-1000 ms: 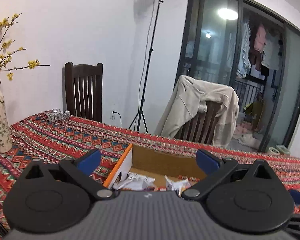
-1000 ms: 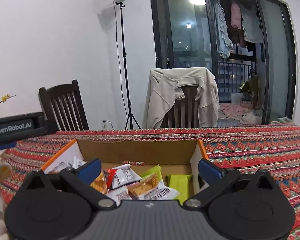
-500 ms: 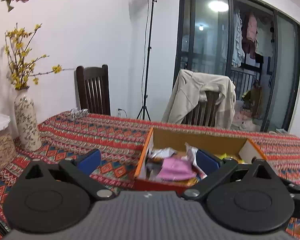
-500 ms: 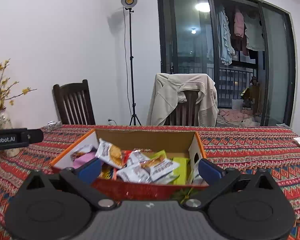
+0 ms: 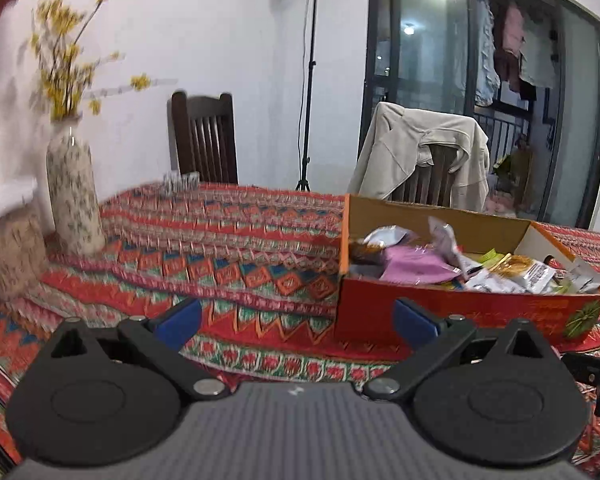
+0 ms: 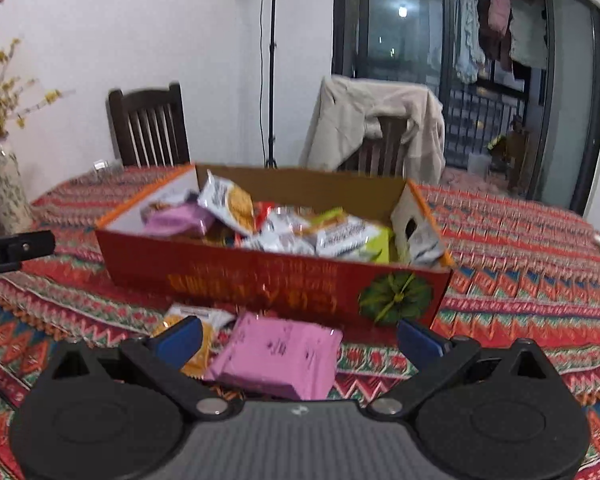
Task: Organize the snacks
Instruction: 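Move the right tool to the pink packet beside the box and grasp it, then grasp a cookie packet with the left tool while the right tool holds the pink packet, then lift both packets over the orange box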
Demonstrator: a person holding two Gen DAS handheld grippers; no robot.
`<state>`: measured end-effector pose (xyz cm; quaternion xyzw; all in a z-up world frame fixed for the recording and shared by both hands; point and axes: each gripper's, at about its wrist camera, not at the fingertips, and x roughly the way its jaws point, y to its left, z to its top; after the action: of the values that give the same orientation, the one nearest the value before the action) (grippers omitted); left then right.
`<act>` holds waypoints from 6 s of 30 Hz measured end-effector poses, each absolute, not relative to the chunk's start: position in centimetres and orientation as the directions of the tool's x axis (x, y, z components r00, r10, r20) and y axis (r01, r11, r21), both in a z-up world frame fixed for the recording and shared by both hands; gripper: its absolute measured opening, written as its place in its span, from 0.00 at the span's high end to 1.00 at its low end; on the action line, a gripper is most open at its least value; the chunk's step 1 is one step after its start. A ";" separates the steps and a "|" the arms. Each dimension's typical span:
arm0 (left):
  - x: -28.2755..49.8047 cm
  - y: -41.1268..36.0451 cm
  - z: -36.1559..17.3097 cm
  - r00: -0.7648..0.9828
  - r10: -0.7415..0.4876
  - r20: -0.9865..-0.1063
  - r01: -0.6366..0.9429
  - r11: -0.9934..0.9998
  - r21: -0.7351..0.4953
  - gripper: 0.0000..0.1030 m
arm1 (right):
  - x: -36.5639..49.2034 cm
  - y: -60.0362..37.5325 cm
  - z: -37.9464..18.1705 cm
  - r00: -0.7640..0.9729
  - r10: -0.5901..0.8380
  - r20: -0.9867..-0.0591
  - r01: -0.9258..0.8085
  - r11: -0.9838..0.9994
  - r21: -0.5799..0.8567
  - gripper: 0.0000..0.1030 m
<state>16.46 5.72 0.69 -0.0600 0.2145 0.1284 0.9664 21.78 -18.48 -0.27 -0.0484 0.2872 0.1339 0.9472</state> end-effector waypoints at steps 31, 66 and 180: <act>17.0 8.2 -2.0 0.844 0.166 -0.510 -0.277 0.949 -0.150 0.00 | 24.5 -16.1 -4.5 0.749 0.248 -0.614 -0.317 0.948 -0.003 0.36; 20.3 1.6 -1.9 0.785 0.129 -0.606 -0.214 0.974 -0.069 0.00 | 22.3 -28.5 -3.4 0.859 0.215 -0.464 -0.161 0.975 0.153 0.37; 34.2 -3.0 2.9 0.948 0.104 -0.302 -0.124 0.991 -0.050 0.56 | 36.3 -21.7 2.3 0.905 0.336 -0.262 -0.325 0.942 0.086 0.37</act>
<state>34.23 -2.98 2.86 -0.0343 0.1511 0.0577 0.9862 36.28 -21.74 2.33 0.0202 0.1377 0.1694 0.9757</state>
